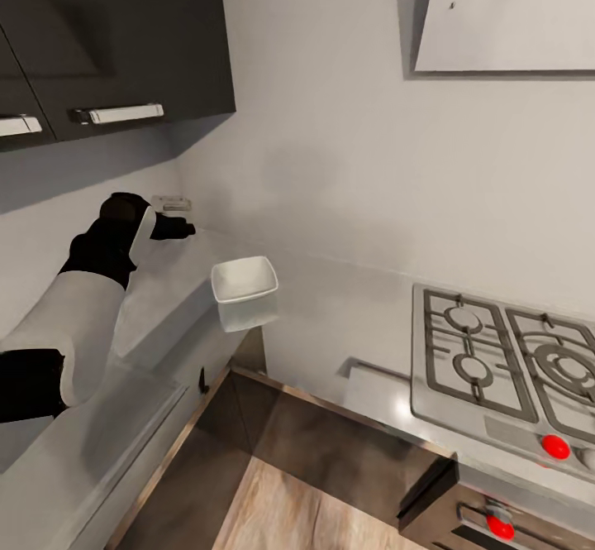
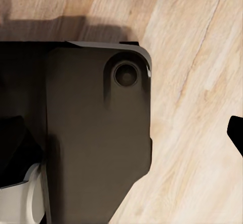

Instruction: In the kitchen, take the Vidalia onion out of the sink, dice it on the chopping board with the paring knife, put the diced onion into the bowl on the countertop, then place both the paring knife and the chopping board into the sink.

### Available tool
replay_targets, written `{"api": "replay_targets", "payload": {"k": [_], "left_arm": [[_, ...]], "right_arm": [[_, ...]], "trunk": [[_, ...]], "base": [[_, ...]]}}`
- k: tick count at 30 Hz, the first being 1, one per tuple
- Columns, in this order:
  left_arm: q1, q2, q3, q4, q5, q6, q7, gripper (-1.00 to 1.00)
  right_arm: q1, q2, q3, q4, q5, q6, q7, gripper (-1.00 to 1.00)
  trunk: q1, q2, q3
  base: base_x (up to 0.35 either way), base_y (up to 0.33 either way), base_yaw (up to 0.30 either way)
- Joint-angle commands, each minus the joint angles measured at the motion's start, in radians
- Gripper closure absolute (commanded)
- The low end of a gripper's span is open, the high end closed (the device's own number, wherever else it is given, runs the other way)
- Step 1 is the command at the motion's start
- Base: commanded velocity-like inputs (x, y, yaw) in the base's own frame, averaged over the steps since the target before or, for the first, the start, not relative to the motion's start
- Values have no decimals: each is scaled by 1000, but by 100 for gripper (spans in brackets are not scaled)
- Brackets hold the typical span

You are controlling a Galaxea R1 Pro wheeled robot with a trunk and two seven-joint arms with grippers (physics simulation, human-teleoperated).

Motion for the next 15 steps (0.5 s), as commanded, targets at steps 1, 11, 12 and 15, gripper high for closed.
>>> {"api": "replay_targets", "payload": {"k": [1, 11, 12, 15], "left_arm": [[-1, 1, -3, -1, 1, 4, 2, -100], [-1, 0, -6, -3, 0, 4, 2, -100], [-1, 0, -7, -3, 0, 4, 2, -100], [-1, -1, -7, -2, 1, 4, 2, -100]], "right_arm": [[0, 1, 1, 0, 1, -3, -4, -100], [0, 1, 1, 1, 1, -3, -4, -100], [0, 1, 1, 1, 1, -3, -4, -100], [0, 1, 1, 1, 1, -3, -4, -100]], "trunk": [[1, -2, -2], [1, -2, -6], [1, -2, -7], [1, -2, -7]], "base": [[147, -25, 0], [73, -36, 0], [9, -5, 0], [3, -2, 0]]}}
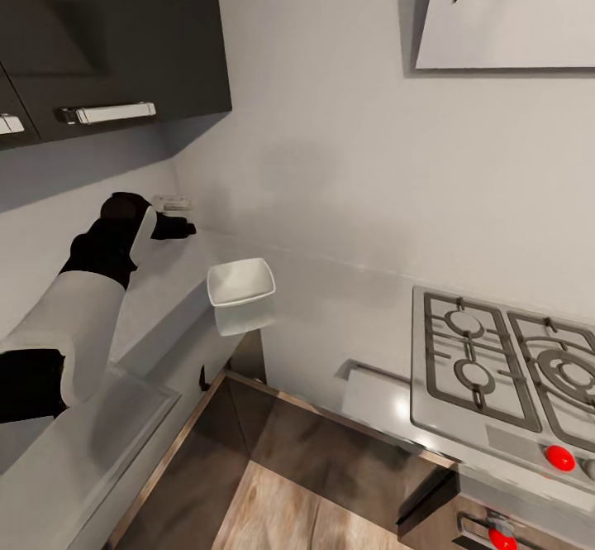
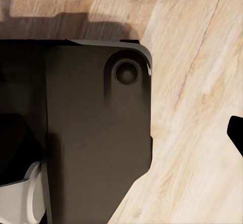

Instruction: In the kitchen, take the Vidalia onion out of the sink, dice it on the chopping board with the paring knife, put the diced onion into the bowl on the countertop, then place both the paring knife and the chopping board into the sink.

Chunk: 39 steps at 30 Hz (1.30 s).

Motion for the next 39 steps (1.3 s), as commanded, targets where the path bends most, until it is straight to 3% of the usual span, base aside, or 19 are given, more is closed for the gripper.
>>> {"api": "replay_targets", "payload": {"k": [1, 39], "left_arm": [[-1, 1, -3, -1, 1, 4, 2, -100], [7, 2, -1, 63, 2, 1, 4, -100]], "right_arm": [[0, 0, 1, 0, 1, -3, -4, -100], [-1, 0, 1, 0, 1, -3, -4, -100]], "trunk": [[1, -2, -2], [1, -2, -2]], "base": [[2, -1, 0], [0, 0, 0]]}}
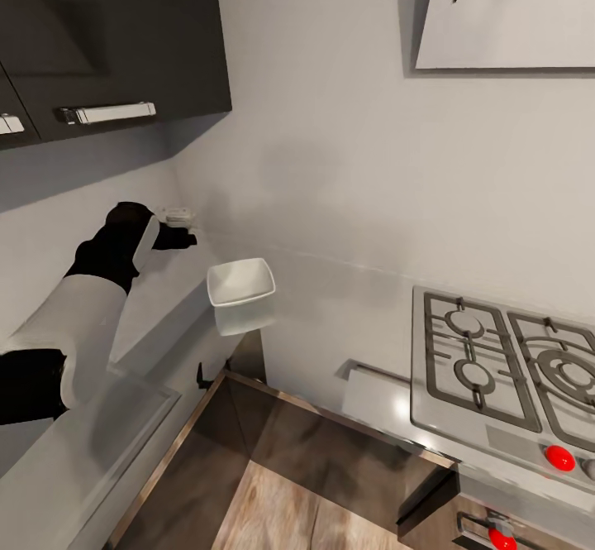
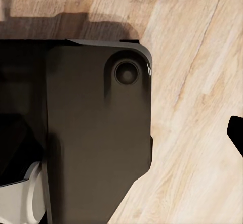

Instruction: In the kitchen, take the Vidalia onion out of the sink, dice it on the chopping board with the paring knife, put the diced onion into the bowl on the countertop, then place both the paring knife and the chopping board into the sink.

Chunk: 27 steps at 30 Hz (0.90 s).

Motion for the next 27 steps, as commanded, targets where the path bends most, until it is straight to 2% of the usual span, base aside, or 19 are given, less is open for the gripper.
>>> {"api": "replay_targets", "payload": {"k": [1, 16, 27], "left_arm": [[-1, 1, -2, -1, 1, 4, 2, -100], [-1, 0, -4, -11, 0, 4, 4, -100], [-1, -19, -3, -14, -2, 4, 5, -100]], "right_arm": [[0, 0, 1, 0, 1, -3, -4, -100], [0, -5, 2, 8, -1, 2, 12, -100], [0, -7, 1, 11, -1, 4, 8, -100]], "trunk": [[1, -2, -2], [1, -2, -2], [1, -2, -5]], "base": [[0, 0, 0], [0, 0, 0], [0, 0, 0]]}}
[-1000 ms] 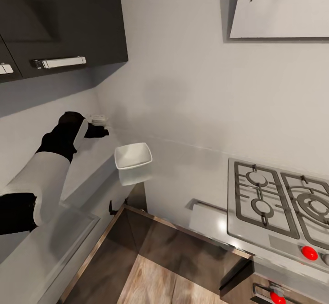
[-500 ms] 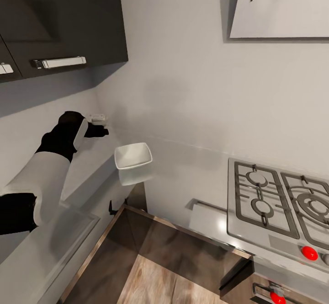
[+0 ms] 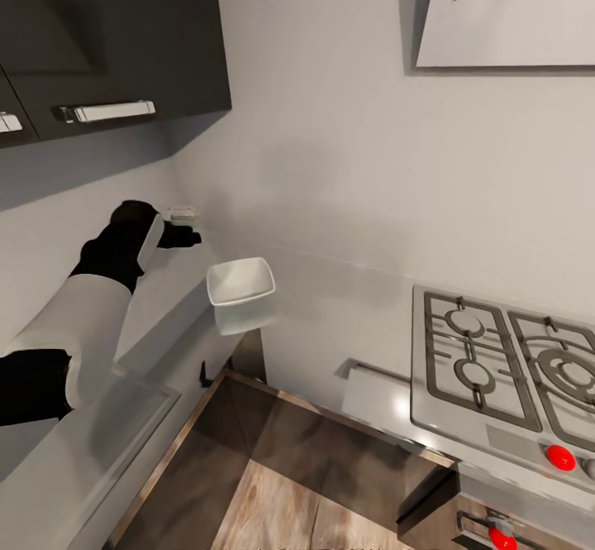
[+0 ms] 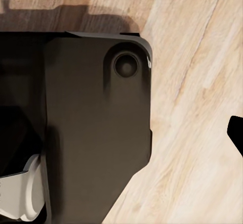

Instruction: In the kitchen, take the Vidalia onion out of the sink, dice it on the chopping board with the paring knife, put the diced onion into the bowl on the countertop, then place both the paring knife and the chopping board into the sink.

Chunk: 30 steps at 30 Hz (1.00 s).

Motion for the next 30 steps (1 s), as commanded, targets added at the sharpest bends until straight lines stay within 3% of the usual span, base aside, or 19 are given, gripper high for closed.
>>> {"api": "replay_targets", "payload": {"k": [1, 30], "left_arm": [[-1, 0, -2, -1, 1, 4, 3, -100], [-1, 0, -4, 0, 1, 4, 3, -100]], "right_arm": [[0, 1, 1, 0, 0, -3, -4, -100], [-1, 4, 1, 0, 0, -4, -4, -100]], "trunk": [[1, -2, -3], [1, -2, -48]], "base": [[0, 0, 0], [0, 0, 0]]}}
